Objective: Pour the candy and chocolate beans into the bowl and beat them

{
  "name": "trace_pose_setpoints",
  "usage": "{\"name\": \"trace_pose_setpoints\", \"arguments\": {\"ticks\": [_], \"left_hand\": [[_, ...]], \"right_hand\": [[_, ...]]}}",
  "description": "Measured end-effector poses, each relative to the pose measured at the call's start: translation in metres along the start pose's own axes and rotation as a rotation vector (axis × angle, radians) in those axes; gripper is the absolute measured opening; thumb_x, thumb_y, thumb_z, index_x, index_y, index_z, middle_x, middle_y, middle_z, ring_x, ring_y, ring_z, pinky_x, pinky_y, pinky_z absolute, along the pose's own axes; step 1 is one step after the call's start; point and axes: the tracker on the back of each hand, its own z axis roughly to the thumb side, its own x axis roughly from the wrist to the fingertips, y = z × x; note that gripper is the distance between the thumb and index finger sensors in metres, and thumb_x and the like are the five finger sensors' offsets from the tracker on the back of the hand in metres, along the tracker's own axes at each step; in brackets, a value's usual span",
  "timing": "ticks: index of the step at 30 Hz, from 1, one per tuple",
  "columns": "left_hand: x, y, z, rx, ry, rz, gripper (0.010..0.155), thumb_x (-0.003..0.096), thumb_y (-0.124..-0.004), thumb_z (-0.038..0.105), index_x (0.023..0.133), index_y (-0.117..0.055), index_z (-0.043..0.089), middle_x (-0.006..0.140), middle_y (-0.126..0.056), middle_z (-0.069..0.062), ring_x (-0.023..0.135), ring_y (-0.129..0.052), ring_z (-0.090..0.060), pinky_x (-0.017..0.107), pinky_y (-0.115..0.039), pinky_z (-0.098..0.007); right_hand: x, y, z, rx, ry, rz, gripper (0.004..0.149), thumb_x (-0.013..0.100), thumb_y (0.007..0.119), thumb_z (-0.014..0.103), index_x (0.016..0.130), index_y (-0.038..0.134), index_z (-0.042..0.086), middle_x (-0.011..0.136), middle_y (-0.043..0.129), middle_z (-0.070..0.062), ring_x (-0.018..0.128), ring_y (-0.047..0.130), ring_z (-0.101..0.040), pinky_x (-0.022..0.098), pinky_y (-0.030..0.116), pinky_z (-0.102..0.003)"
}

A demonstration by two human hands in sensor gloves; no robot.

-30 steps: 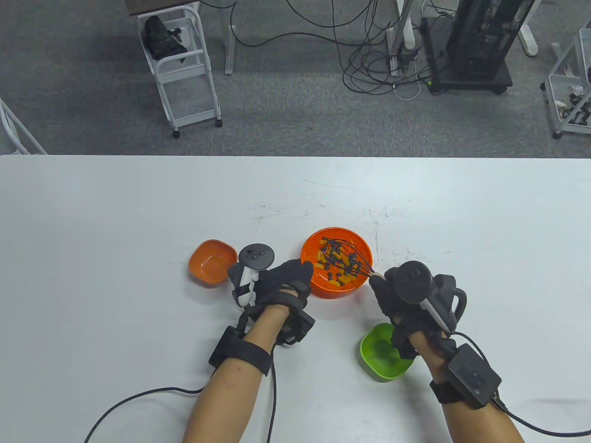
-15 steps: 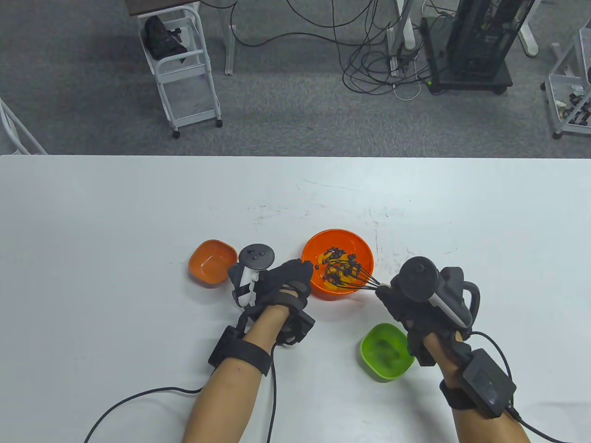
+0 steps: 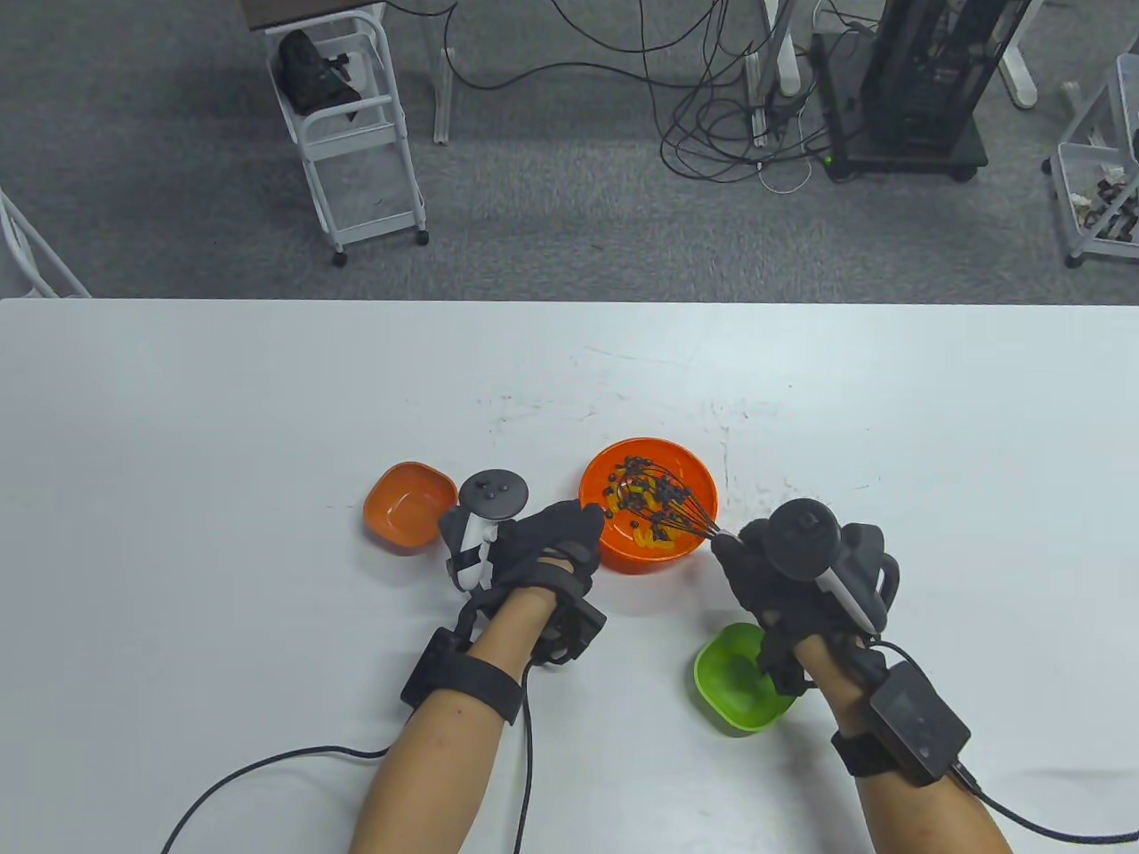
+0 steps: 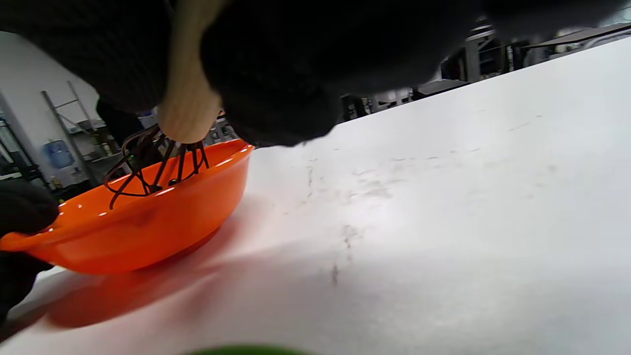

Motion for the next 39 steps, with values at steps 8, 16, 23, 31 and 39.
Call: {"name": "trace_pose_setpoints", "arguments": {"ticks": [8, 16, 23, 31, 39], "left_hand": [[0.000, 0.001, 0.000, 0.002, 0.003, 0.016, 0.047, 0.0502, -0.068, 0.063, 0.069, -0.084, 0.023, 0.045, -0.101, 0.009, 0.024, -0.102, -0.017, 0.018, -0.090, -0.035], [0.003, 0.001, -0.001, -0.015, -0.002, -0.012, 0.047, 0.0500, -0.071, 0.063, 0.069, -0.085, 0.021, 0.044, -0.102, 0.007, 0.024, -0.101, -0.019, 0.018, -0.089, -0.036], [0.003, 0.001, -0.001, -0.009, -0.003, -0.007, 0.047, 0.0498, -0.072, 0.063, 0.068, -0.085, 0.021, 0.044, -0.102, 0.007, 0.024, -0.102, -0.019, 0.018, -0.090, -0.036], [0.002, 0.001, -0.001, -0.014, 0.001, -0.011, 0.047, 0.0500, -0.072, 0.063, 0.068, -0.085, 0.022, 0.044, -0.102, 0.007, 0.024, -0.102, -0.019, 0.018, -0.090, -0.036], [0.002, 0.001, -0.002, -0.013, 0.006, -0.002, 0.047, 0.0504, -0.070, 0.063, 0.069, -0.085, 0.022, 0.044, -0.102, 0.008, 0.024, -0.102, -0.018, 0.018, -0.090, -0.036]], "right_hand": [[-0.006, -0.015, 0.010, -0.053, -0.036, 0.122, 0.057, 0.045, 0.082, 0.058, 0.077, 0.094, 0.012, 0.038, 0.102, -0.001, 0.003, 0.094, -0.020, -0.001, 0.087, -0.036], [-0.006, -0.034, 0.000, -0.096, 0.028, 0.068, 0.056, 0.044, 0.086, 0.059, 0.076, 0.096, 0.014, 0.037, 0.103, -0.002, 0.004, 0.094, -0.021, 0.000, 0.087, -0.036], [0.000, -0.023, -0.009, -0.061, 0.066, 0.006, 0.058, 0.045, 0.082, 0.059, 0.077, 0.095, 0.012, 0.037, 0.102, -0.001, 0.003, 0.094, -0.020, -0.001, 0.087, -0.035], [0.005, 0.000, -0.008, 0.019, 0.029, 0.037, 0.059, 0.045, 0.078, 0.059, 0.077, 0.092, 0.012, 0.037, 0.101, 0.000, 0.003, 0.093, -0.019, -0.001, 0.087, -0.035], [-0.001, -0.016, -0.003, 0.003, -0.025, 0.124, 0.057, 0.044, 0.083, 0.059, 0.076, 0.095, 0.013, 0.036, 0.102, -0.002, 0.004, 0.093, -0.021, 0.000, 0.086, -0.037]]}}
